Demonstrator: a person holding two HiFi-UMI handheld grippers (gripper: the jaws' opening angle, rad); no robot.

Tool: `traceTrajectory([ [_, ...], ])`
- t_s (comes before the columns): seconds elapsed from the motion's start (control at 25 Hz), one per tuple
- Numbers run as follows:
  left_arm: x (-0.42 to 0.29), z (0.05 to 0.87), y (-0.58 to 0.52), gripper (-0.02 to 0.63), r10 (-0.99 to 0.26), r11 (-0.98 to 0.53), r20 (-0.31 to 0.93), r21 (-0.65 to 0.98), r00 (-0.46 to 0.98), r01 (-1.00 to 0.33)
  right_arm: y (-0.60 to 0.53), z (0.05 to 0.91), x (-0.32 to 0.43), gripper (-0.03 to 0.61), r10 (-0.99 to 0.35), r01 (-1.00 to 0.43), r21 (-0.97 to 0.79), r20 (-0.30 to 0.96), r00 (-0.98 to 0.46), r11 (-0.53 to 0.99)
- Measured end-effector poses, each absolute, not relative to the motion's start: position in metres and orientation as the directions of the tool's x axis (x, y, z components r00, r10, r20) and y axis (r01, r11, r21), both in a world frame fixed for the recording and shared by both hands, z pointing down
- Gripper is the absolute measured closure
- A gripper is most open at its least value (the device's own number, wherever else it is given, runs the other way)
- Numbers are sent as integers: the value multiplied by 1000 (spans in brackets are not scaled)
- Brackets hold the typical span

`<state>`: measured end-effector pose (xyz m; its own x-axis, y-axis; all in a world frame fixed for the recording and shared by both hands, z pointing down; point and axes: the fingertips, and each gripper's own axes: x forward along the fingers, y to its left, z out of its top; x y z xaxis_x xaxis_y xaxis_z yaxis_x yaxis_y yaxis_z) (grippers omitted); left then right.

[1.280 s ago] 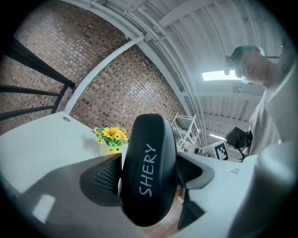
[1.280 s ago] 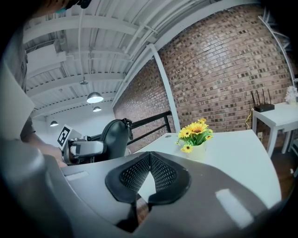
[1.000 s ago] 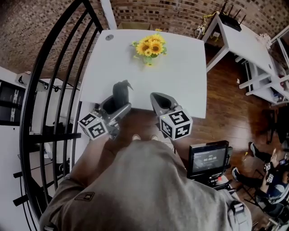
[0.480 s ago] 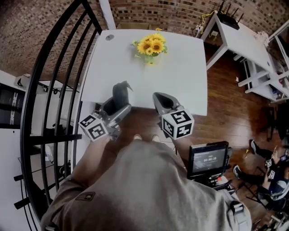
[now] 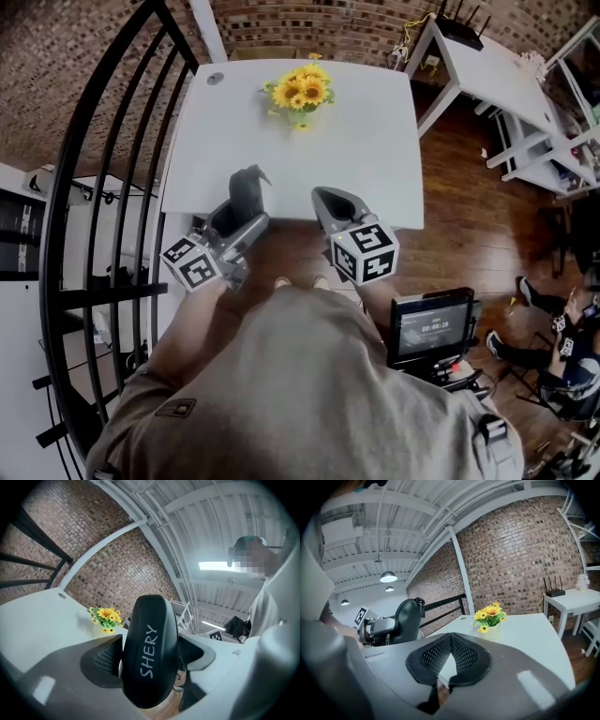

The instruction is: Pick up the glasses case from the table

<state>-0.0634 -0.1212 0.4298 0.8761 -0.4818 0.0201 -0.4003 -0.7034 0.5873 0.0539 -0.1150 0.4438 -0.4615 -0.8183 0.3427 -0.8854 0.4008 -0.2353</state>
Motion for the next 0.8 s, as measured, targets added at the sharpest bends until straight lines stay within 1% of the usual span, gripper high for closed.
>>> traceTrajectory([
  [0.8, -59, 427, -115, 253, -469, -703, 30, 592, 883, -394, -111, 441, 54, 566, -819, -885, -232, 341, -462, 403],
])
